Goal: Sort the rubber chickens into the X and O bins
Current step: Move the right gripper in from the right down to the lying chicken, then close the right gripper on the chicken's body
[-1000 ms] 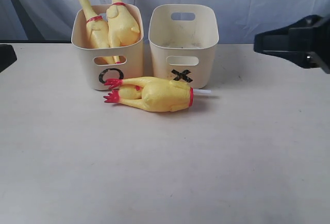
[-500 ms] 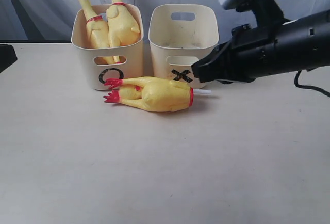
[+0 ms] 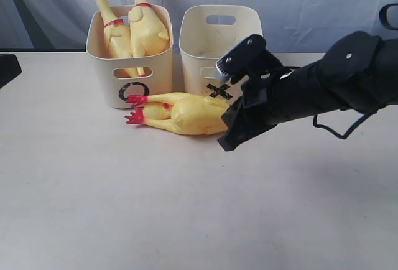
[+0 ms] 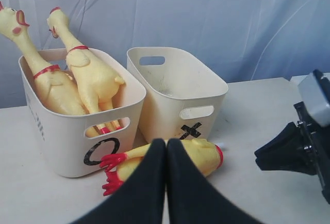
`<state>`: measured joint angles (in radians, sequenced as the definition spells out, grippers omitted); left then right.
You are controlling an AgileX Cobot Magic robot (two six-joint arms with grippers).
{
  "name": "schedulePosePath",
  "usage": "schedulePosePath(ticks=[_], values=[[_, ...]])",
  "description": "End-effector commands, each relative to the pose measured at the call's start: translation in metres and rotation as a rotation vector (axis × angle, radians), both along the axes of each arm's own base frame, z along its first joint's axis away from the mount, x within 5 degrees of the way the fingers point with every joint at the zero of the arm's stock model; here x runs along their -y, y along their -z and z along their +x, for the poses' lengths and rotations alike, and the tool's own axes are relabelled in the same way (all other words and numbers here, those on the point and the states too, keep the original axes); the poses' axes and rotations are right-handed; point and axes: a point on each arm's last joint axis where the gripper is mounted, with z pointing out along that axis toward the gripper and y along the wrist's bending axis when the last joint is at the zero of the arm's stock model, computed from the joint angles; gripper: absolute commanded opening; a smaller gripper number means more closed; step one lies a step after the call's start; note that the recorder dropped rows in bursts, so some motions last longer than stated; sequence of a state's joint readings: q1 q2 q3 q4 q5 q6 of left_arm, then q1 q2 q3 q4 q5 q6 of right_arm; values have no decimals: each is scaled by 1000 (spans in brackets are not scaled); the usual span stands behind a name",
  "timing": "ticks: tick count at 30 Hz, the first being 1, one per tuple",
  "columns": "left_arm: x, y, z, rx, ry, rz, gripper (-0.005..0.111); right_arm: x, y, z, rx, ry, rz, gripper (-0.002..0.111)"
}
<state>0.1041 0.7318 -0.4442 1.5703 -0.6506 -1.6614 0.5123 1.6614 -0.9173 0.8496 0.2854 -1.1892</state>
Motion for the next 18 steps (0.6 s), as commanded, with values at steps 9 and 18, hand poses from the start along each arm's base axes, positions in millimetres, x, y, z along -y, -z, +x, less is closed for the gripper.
schedulePosePath(ticks=[9,18], values=[[1,0,-2,2,14,-22,0,-13,29,20,213,-95,-196,85],[1,0,-2,1,16,-16,0,-37,40,37,306,-187,-269,85]])
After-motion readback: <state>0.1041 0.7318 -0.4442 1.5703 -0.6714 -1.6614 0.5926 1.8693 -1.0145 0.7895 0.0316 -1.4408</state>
